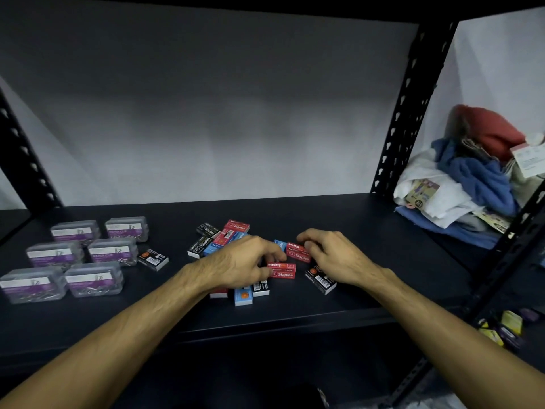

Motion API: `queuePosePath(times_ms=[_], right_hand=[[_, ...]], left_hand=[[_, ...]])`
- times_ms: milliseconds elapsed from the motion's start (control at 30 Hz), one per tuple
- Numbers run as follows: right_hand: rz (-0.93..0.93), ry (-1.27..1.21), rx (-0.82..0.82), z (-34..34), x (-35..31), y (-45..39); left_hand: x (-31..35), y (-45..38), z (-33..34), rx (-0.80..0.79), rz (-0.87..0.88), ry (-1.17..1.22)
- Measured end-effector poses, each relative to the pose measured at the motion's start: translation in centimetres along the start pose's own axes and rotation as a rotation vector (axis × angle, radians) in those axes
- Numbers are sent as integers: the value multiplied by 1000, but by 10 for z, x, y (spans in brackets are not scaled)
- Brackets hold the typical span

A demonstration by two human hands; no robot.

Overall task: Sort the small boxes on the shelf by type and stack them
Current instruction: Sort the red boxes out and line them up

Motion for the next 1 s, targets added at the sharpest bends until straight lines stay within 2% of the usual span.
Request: queuePosePath(times_ms=[467, 667, 1000], right_hand=[[22, 22, 4, -7, 11, -4], [43, 57, 44, -35, 40, -6], [164, 86, 70, -80, 110, -18]], left_hand=[[4, -19, -3, 55, -2, 63], [5, -48, -20, 126, -40, 90], [14, -122, -16, 144, -92, 130]])
Point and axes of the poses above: each hand's wrist, its own y-axis away from the middle knuckle, its own z-axis out of the palm, x = y × z, the point moved 7 cm from there along -y, towards the middle knuckle, and after that the axes turned 5 degrees about z, right-handed, at the moved point
